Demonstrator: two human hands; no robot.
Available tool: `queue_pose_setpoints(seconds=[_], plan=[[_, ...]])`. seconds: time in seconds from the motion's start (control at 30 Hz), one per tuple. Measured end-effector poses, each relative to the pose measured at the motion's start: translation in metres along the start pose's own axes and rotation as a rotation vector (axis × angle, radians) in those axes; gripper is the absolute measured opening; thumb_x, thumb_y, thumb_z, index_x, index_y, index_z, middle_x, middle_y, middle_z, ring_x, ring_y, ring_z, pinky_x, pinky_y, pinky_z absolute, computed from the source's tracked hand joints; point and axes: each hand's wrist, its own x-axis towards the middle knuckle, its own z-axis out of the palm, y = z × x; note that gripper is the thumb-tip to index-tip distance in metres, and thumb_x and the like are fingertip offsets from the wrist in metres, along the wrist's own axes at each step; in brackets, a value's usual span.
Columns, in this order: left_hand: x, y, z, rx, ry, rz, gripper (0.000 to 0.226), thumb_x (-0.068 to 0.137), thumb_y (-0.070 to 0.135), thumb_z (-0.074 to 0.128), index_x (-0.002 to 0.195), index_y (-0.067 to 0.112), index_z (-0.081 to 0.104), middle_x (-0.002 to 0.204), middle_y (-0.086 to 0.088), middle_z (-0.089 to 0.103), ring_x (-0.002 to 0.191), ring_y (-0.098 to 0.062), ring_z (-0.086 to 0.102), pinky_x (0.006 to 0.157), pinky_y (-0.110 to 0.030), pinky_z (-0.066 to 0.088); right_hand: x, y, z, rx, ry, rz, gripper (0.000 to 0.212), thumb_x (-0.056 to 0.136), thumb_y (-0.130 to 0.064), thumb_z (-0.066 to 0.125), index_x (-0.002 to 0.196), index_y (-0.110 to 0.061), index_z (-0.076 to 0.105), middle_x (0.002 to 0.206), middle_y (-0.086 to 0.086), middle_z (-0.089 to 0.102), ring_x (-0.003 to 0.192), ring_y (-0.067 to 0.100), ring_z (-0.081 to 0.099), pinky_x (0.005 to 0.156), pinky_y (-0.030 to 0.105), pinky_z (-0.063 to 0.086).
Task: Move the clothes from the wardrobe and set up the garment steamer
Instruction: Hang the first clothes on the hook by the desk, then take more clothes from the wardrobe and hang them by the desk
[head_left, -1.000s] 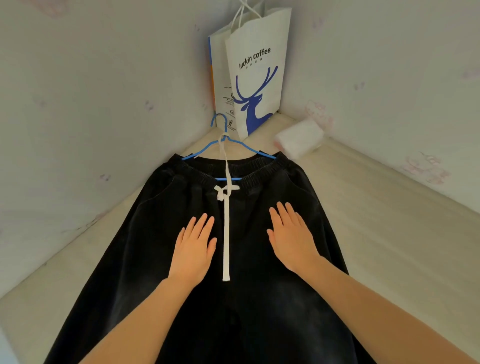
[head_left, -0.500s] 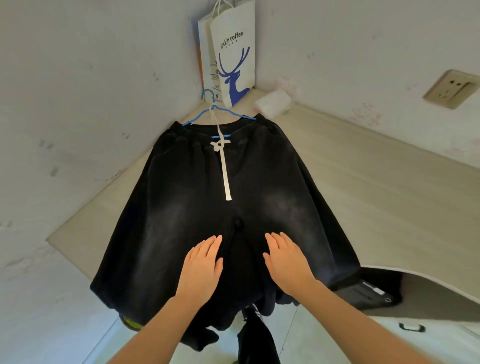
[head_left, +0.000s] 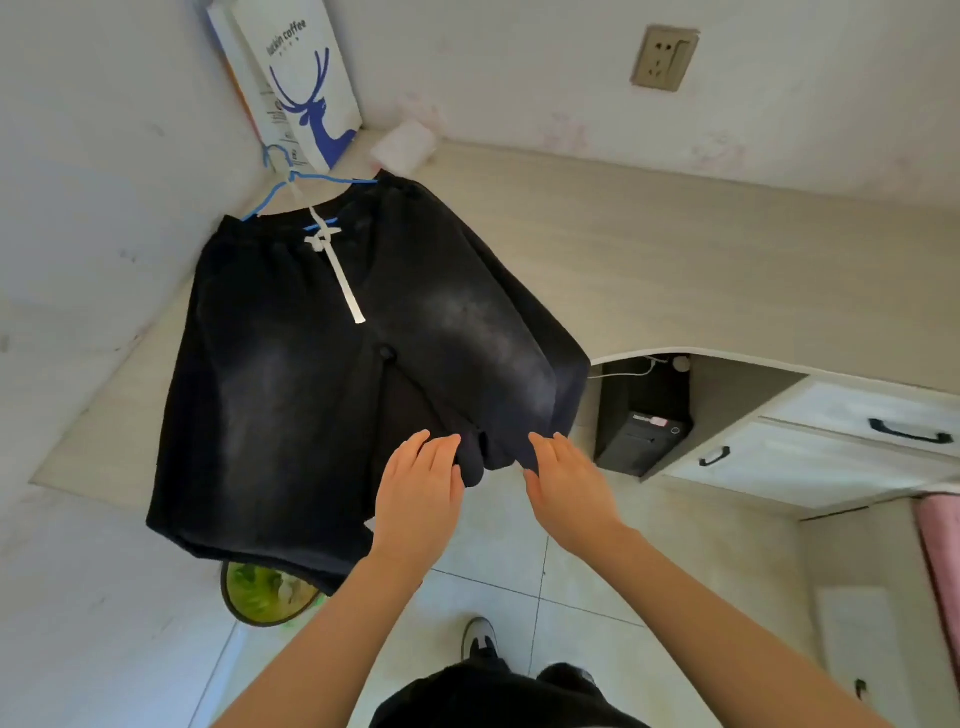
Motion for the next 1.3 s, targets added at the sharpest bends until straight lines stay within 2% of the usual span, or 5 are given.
queue_pose_setpoints(seconds=[0.33,0.5,0.67,0.93,1.3], plan=[[-0.03,0.133,0.019,-0.085,-0.15,0.302,0.035,0.084,0.019,0.067,0.118,0.009,0.064,0.106,-0.003,0.069,0.112,-0.027,0.06,0.089,-0.04,0.051,-0.144,0.106,-0.018,-0.043,0.143,0.282,0.051,0.102,-0.033,0.031,0.148,-0.014,0.02,0.154,0.006,0.026,0.146,0.026,0.013,0.118,0.039,0.016],[-0.069,0.215,0.027,-0.105,-0.196,0.455,0.033,0.085,0.02,0.065,0.117,0.011,0.064,0.106,0.0,0.068,0.109,-0.023,0.059,0.089,-0.036,0.051,-0.226,0.157,-0.01,-0.089,0.217,0.395,0.052,0.098,-0.031,0.044,0.142,-0.005,0.035,0.144,0.011,0.043,0.14,0.034,0.028,0.114,0.044,0.029],[-0.122,0.288,0.042,-0.122,-0.257,0.592,0.036,0.087,0.021,0.063,0.121,0.01,0.061,0.111,-0.001,0.067,0.112,-0.024,0.057,0.095,-0.038,0.049,-0.312,0.202,0.002,-0.102,0.337,0.517,0.049,0.08,-0.029,0.072,0.12,-0.003,0.06,0.116,0.011,0.065,0.117,0.036,0.057,0.092,0.045,0.051],[-0.213,0.407,0.07,-0.188,-0.362,0.814,0.035,0.094,0.023,0.051,0.125,0.011,0.059,0.118,-0.001,0.065,0.12,-0.024,0.052,0.096,-0.036,0.047,-0.452,0.274,0.025,-0.073,0.399,0.694,0.046,0.087,-0.026,0.062,0.128,-0.006,0.053,0.126,0.009,0.059,0.129,0.035,0.046,0.102,0.045,0.044],[-0.262,0.545,0.082,-0.225,-0.337,1.105,0.033,0.085,0.019,0.064,0.117,0.011,0.063,0.11,-0.001,0.066,0.118,-0.026,0.055,0.084,-0.038,0.051,-0.566,0.339,0.028,-0.088,0.509,0.95,0.05,0.077,-0.022,0.073,0.12,-0.003,0.058,0.116,0.011,0.064,0.119,0.039,0.055,0.092,0.048,0.05]])
